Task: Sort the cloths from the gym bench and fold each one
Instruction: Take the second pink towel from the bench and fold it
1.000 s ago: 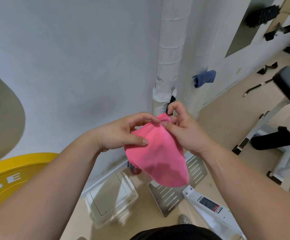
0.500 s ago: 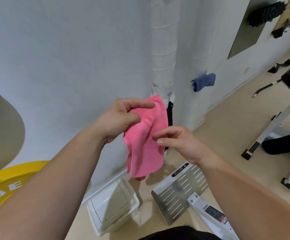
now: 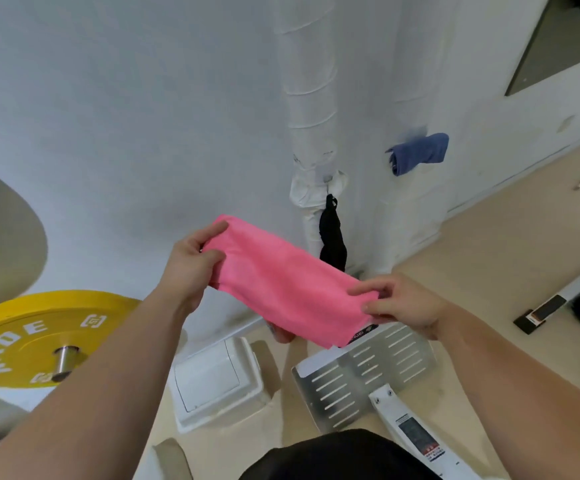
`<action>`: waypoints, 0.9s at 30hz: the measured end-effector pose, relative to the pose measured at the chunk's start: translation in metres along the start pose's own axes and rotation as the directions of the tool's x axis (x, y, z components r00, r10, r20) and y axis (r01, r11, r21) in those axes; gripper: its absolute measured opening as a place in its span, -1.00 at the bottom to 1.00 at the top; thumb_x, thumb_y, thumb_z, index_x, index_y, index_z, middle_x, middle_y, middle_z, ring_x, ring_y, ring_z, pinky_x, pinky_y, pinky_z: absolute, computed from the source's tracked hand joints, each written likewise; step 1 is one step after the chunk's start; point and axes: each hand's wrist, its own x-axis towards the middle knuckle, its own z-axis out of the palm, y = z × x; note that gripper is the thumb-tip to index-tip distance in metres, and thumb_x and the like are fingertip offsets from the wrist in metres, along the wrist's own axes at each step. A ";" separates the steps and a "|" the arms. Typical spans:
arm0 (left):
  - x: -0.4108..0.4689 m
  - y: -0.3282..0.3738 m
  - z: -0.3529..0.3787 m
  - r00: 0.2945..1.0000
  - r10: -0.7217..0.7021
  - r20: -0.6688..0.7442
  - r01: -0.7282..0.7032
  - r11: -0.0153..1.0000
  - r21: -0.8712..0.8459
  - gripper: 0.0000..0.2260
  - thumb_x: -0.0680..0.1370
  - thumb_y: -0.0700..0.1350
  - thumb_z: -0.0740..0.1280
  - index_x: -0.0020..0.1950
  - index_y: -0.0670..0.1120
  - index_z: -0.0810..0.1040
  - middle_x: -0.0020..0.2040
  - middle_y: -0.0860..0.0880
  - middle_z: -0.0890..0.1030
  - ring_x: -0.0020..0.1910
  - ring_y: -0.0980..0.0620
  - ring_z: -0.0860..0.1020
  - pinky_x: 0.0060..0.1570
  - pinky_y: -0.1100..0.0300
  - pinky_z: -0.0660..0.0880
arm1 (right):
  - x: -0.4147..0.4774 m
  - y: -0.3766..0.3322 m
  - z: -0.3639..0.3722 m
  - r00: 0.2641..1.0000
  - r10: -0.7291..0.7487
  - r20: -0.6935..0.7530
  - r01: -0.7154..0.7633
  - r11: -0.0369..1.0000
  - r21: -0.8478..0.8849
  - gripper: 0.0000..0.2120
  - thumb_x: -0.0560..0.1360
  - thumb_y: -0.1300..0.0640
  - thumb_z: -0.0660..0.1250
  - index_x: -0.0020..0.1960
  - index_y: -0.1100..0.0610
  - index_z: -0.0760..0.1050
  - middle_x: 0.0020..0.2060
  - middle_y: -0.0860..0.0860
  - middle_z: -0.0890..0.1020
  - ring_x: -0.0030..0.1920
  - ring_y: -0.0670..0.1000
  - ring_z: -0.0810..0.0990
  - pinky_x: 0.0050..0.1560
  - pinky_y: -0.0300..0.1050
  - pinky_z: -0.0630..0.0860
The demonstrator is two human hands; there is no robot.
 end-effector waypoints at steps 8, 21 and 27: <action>-0.051 -0.017 0.053 0.999 0.042 -0.024 -0.039 0.994 0.104 -0.47 0.55 -0.40 0.29 0.29 0.18 0.60 0.19 0.05 0.61 -0.12 0.17 0.60 -0.07 0.29 0.58 | -0.009 0.011 -0.035 0.966 0.013 -0.259 0.069 0.950 0.306 -0.72 0.63 0.31 0.22 -0.06 0.14 0.69 0.10 0.16 0.59 -0.03 0.14 0.61 0.01 0.21 0.65; -0.115 0.003 0.147 0.960 0.191 0.204 -0.207 0.977 0.058 -0.63 0.60 -0.24 0.34 0.29 0.16 0.62 0.23 0.12 0.68 0.22 0.15 0.61 0.25 0.19 0.52 | -0.019 -0.039 0.004 0.914 -0.361 -0.185 0.339 0.930 -0.144 -0.69 0.42 0.27 0.37 -0.01 -0.13 0.60 0.07 0.01 0.53 0.02 -0.08 0.62 0.15 -0.03 0.57; -0.121 0.009 0.158 0.966 0.207 0.151 -0.230 0.962 0.149 -0.48 0.42 -0.13 0.59 0.33 0.15 0.58 0.09 0.28 0.67 0.09 0.28 0.64 0.10 0.30 0.57 | -0.025 -0.044 0.016 0.942 -0.293 -0.165 0.315 0.942 0.120 -0.67 0.42 0.22 0.21 0.01 -0.16 0.53 0.07 0.09 0.65 0.03 0.10 0.69 0.10 0.15 0.63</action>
